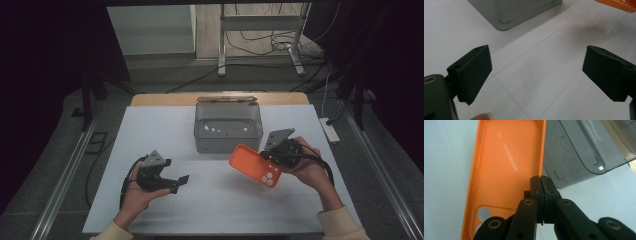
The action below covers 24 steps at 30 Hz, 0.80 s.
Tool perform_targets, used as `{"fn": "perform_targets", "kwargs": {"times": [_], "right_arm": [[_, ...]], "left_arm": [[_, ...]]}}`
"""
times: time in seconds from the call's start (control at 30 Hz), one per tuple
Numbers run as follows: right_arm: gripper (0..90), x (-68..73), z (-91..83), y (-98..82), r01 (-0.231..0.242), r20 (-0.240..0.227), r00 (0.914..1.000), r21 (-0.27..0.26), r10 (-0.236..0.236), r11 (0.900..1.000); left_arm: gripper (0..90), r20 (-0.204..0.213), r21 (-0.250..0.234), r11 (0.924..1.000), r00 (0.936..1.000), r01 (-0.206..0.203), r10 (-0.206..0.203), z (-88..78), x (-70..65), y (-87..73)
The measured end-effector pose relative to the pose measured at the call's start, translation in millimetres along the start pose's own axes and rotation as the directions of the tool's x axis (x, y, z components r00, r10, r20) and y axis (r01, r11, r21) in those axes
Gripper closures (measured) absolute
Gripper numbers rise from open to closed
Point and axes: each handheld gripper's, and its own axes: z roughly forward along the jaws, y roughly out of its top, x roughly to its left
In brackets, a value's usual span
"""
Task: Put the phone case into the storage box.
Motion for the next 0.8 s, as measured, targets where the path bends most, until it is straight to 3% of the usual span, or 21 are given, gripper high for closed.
{"fn": "perform_targets", "kwargs": {"times": [0.8], "right_arm": [[88.8, 2.8, 5.6, 2.1, 0.001, -0.013, 0.9999, 0.007, -0.001, 1.000]], "left_arm": [[9.1, 0.048, 0.007, 1.0000, 0.9989, 0.002, -0.002, 7.4, -5.4, 13.0]]}}
